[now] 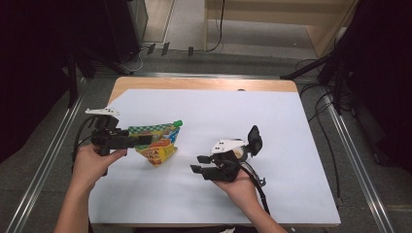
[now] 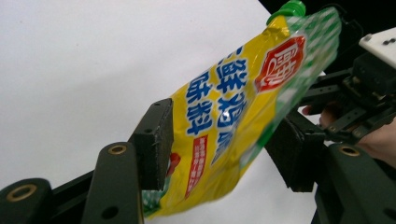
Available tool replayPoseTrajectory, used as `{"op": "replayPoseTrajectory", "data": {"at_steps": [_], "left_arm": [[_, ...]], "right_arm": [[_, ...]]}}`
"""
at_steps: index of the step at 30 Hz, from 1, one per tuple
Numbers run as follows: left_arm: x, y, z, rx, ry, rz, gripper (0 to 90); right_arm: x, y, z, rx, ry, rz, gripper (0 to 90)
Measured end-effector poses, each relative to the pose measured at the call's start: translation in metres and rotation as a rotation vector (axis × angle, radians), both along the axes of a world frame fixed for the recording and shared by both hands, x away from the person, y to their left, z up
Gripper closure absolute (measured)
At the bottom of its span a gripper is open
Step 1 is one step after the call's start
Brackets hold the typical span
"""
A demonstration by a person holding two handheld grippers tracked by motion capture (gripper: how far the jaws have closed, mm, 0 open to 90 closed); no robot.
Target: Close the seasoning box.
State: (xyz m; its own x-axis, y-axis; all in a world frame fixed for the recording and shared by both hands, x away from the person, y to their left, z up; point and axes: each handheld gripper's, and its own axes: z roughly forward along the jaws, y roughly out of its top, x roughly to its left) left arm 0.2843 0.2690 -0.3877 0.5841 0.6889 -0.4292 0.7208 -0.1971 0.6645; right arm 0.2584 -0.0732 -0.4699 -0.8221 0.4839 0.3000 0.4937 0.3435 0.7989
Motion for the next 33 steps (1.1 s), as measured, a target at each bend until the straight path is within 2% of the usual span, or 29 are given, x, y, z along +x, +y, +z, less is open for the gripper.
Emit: {"op": "replayPoseTrajectory", "data": {"at_steps": [3,8,12,17,20,23,29,33], "left_arm": [[-0.005,0.003,0.002,0.017,0.001,0.0,44.8],[-0.014,0.009,0.001,0.043,-0.013,0.003,43.6],[-0.019,0.018,-0.002,0.031,-0.002,0.022,43.7],[-0.024,0.026,-0.003,0.055,-0.013,0.029,43.7],[-0.025,0.032,-0.005,0.055,-0.01,0.06,43.7],[-0.024,0.037,-0.008,0.059,-0.001,0.073,43.0],[-0.023,0.046,-0.015,0.061,0.021,0.094,42.5],[-0.022,0.049,-0.018,0.069,0.017,0.102,42.7]], "right_arm": [[0.002,-0.002,0.003,-0.016,0.017,-0.003,59.5],[0.007,-0.011,0.01,-0.013,0.054,-0.02,65.7],[0.01,-0.022,0.02,-0.014,0.061,-0.029,78.2],[0.012,-0.034,0.033,-0.032,0.064,-0.03,90.0],[0.014,-0.04,0.038,-0.049,0.068,-0.036,90.0],[0.017,-0.049,0.043,-0.04,0.088,-0.051,90.0],[0.024,-0.073,0.058,-0.027,0.083,-0.096,90.0],[0.028,-0.088,0.065,-0.037,0.073,-0.127,90.0]]}}
